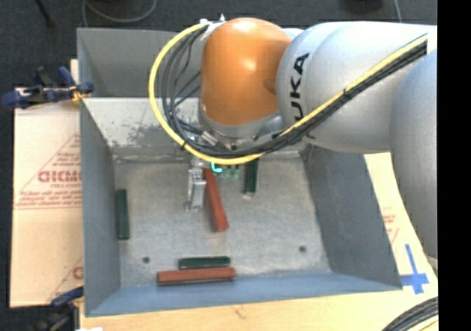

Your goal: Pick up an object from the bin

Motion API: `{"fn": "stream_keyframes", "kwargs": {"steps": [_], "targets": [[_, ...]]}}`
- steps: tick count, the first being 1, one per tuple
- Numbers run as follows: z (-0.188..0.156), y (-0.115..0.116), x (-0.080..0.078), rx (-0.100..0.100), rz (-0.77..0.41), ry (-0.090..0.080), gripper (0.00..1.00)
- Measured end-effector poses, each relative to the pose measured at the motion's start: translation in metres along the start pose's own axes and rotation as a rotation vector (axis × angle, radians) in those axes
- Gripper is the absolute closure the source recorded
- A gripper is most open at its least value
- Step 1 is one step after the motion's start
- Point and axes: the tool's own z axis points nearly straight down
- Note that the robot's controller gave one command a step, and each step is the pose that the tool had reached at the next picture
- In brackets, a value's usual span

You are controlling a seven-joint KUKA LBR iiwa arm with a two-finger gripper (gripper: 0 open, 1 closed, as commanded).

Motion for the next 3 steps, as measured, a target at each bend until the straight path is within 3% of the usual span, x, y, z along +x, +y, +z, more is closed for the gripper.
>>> {"fn": "stream_keyframes", "kwargs": {"steps": [1, 2, 3], "targets": [[0.094, -0.048, 0.069, 0.004, -0.090, 0.006, 0.00], [0.140, -0.108, 0.011, 0.002, 0.019, -0.008, 0.00], [0.114, -0.084, 0.003, 0.003, -0.590, -0.010, 0.00]]}}
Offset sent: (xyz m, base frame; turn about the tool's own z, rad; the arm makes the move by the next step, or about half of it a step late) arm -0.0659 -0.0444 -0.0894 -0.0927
